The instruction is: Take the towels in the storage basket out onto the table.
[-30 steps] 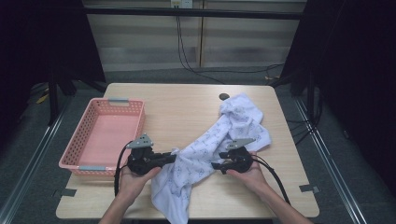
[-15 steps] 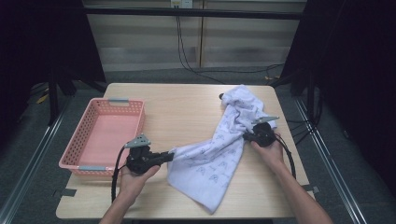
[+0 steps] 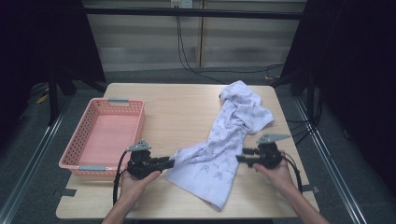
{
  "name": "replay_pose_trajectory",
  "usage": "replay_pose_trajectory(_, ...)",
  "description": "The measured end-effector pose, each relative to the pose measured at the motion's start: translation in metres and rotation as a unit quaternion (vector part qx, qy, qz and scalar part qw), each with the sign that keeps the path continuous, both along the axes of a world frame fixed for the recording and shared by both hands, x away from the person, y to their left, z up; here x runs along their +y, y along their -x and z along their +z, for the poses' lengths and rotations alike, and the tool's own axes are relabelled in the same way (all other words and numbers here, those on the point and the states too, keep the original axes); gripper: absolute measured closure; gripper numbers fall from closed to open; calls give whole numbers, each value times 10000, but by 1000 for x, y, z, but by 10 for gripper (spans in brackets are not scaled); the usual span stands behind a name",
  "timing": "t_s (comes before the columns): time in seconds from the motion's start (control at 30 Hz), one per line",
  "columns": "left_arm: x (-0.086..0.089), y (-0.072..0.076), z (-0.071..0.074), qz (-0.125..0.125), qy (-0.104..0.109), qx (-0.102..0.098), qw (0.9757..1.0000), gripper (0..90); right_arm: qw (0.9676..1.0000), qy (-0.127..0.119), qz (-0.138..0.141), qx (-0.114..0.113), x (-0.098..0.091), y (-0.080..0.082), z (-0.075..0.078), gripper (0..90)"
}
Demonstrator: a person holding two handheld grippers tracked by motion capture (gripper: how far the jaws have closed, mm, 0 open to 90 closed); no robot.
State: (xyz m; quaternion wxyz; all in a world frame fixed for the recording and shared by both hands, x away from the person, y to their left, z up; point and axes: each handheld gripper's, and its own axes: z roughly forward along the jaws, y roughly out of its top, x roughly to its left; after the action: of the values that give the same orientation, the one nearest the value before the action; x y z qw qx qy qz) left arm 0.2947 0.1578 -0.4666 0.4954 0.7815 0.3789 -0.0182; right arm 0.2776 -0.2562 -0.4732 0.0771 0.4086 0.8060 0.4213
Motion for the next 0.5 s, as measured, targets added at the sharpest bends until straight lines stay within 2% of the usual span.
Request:
replay_pose_trajectory(0.03, -1, -2, 1, 18, -56, -60, 10000, 674, 10000, 0, 0, 0, 0, 0, 0, 506)
replay_pose_trajectory(0.07, -3, -4, 1, 40, -126, -79, 9999, 667, 9999, 0, 140, 47, 5, 12, -2, 501)
replay_pose_trajectory(0.1, -5, -9, 0, 118, -101, -54, 9999, 672, 9991, -95, 379, 163, 15, 30, -7, 467)
replay_pose_trajectory(0.13, -5, -9, 0, 118, -101, -54, 9999, 711, 9991, -95, 379, 163, 15, 30, -7, 467)
replay_pose_trajectory(0.17, -5, -12, 0, 101, -135, -77, 9998, 754, 9977, -203, 582, 281, 24, 40, -11, 449)
replay_pose_trajectory(0.2, -6, -13, 0, 176, -157, -94, 9997, 783, 9971, -152, 684, 306, 28, 43, -14, 425)
replay_pose_trajectory(0.27, -5, -15, -1, 153, -99, -66, 9998, 831, 9957, -149, 847, 356, 35, 45, -19, 400)
replay_pose_trajectory(0.33, -4, -15, 0, 171, -130, -90, 9997, 841, 9949, -190, 911, 399, 38, 45, -22, 390)
replay_pose_trajectory(0.37, -3, -16, 0, 166, -107, -97, 9998, 843, 9930, -87, 1115, 374, 46, 47, -26, 388)
replay_pose_trajectory(0.43, 0, -18, 1, 252, 31, -82, 9996, 844, 9921, -47, 1217, 299, 51, 48, -27, 372)
replay_pose_trajectory(0.5, 4, -19, 2, 285, 103, -62, 9995, 844, 9907, -116, 1322, 306, 55, 49, -27, 357)
